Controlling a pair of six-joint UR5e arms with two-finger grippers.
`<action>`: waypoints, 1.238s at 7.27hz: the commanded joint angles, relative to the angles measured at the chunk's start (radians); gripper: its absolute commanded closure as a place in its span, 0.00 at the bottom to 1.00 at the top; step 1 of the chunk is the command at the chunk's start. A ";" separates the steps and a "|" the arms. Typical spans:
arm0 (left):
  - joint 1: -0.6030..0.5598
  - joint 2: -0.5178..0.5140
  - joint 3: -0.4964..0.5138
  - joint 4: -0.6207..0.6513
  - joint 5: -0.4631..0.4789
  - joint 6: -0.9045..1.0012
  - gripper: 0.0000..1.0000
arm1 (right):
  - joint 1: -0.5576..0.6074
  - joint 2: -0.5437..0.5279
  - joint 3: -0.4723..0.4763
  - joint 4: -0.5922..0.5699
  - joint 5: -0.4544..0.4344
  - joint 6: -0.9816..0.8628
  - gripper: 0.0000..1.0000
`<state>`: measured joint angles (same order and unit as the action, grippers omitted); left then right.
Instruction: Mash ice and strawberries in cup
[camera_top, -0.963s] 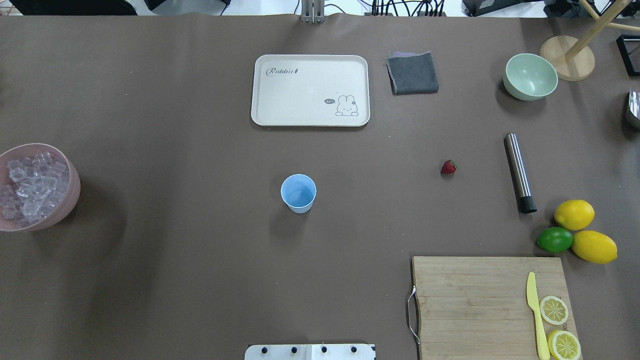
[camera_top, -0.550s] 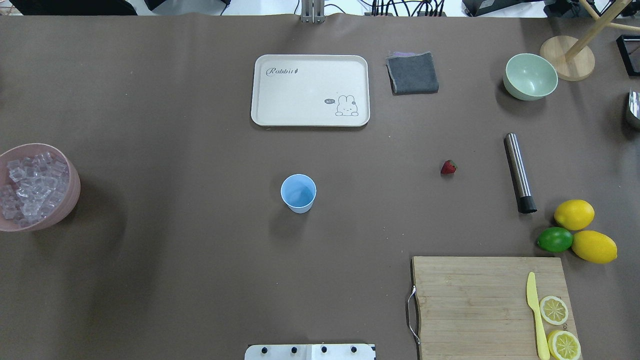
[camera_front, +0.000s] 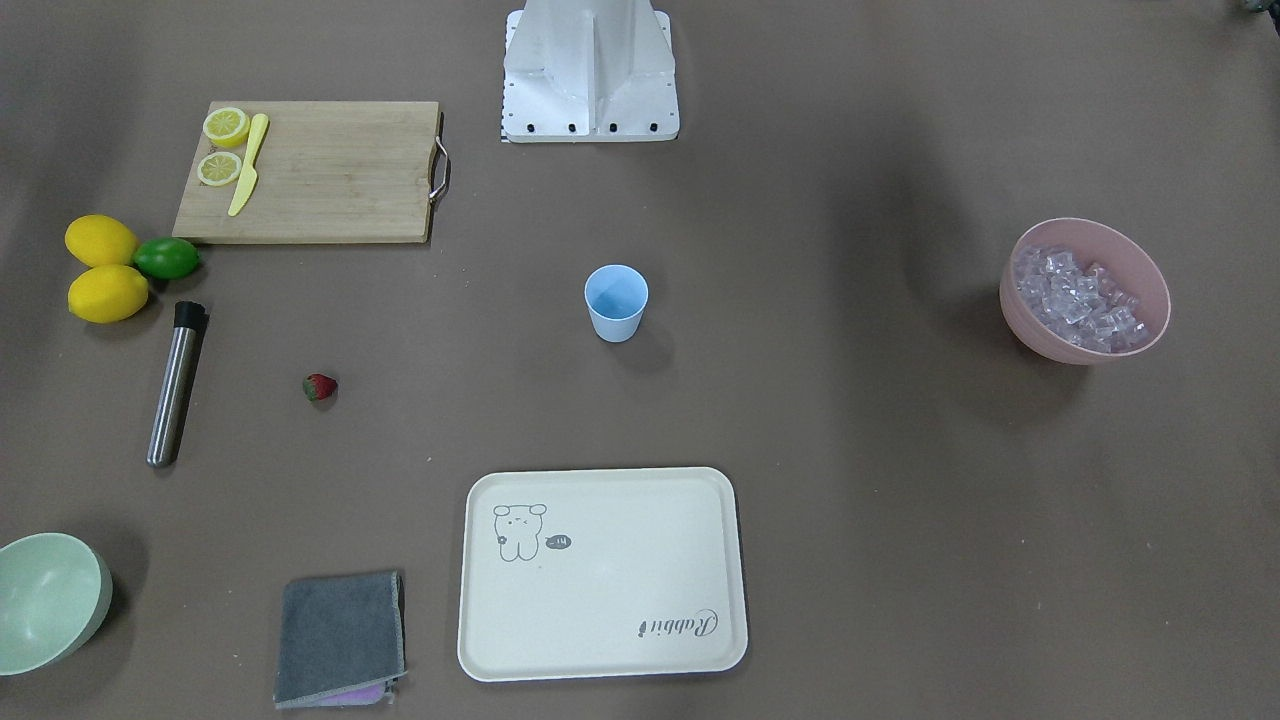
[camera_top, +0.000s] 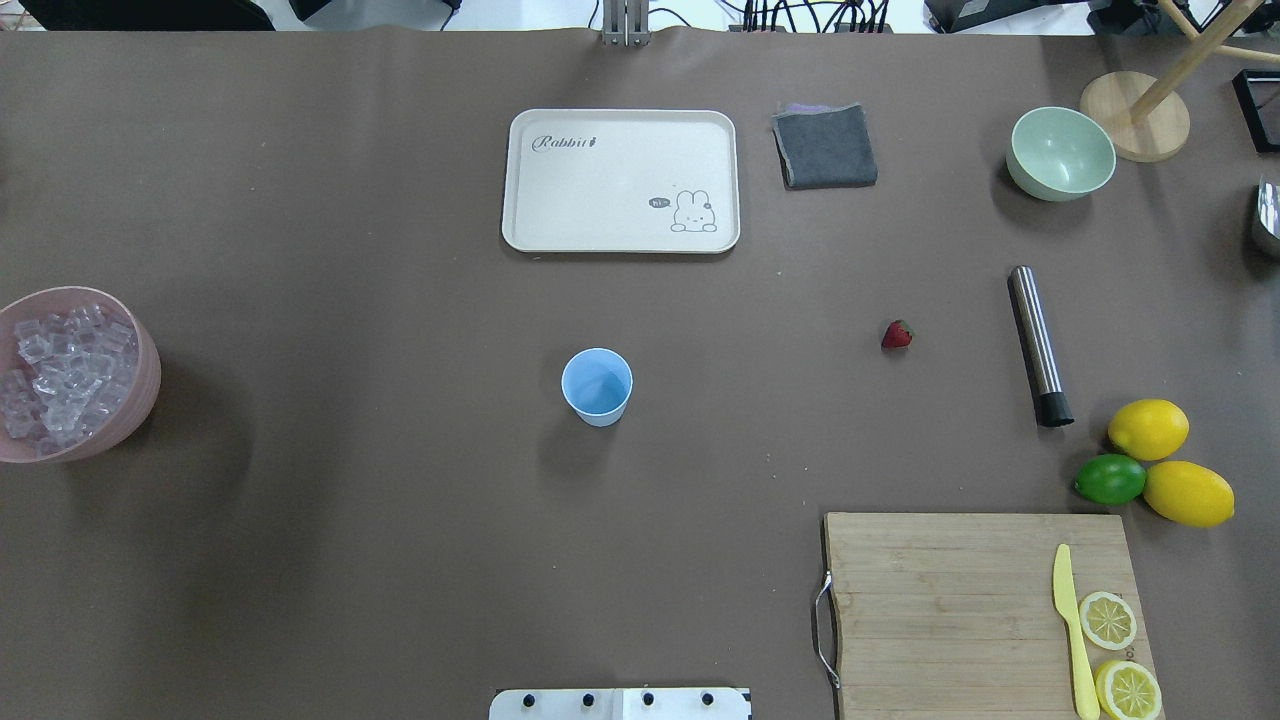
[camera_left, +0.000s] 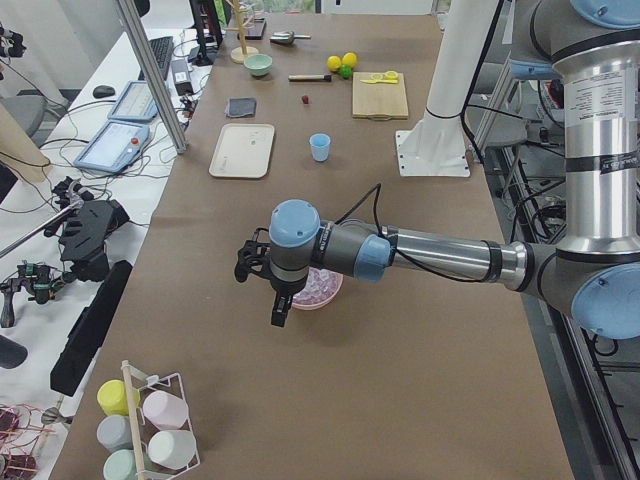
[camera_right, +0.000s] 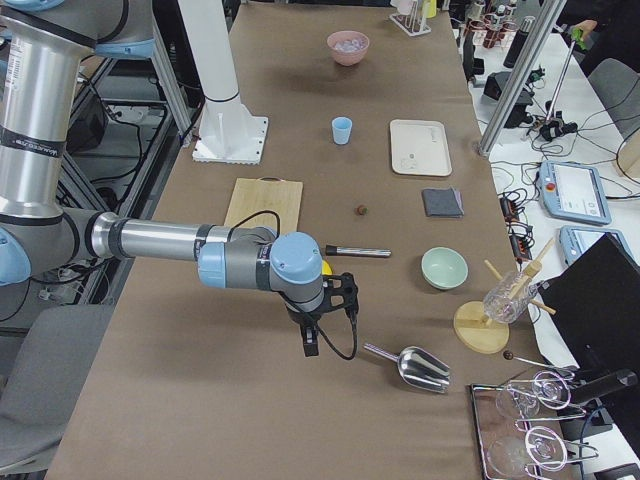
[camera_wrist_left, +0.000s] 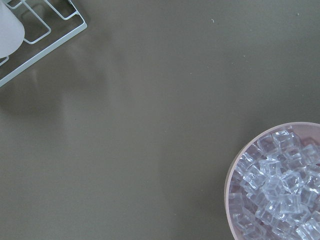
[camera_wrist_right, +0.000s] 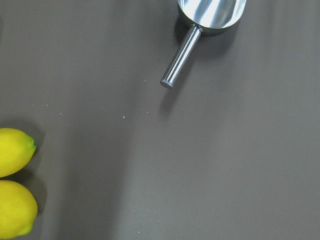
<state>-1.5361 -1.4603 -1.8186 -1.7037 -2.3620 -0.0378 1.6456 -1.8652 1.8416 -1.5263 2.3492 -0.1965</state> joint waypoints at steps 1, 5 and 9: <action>0.001 -0.003 -0.002 -0.001 0.006 0.000 0.03 | 0.008 -0.012 0.013 0.002 0.012 -0.004 0.00; -0.001 0.003 0.009 0.003 0.009 -0.002 0.03 | 0.008 -0.003 0.018 0.021 -0.007 -0.007 0.00; 0.001 0.012 0.007 0.003 0.082 -0.011 0.03 | 0.008 -0.005 0.018 0.021 0.004 -0.006 0.00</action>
<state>-1.5369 -1.4545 -1.8084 -1.7012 -2.3066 -0.0470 1.6536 -1.8683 1.8601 -1.5049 2.3507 -0.2013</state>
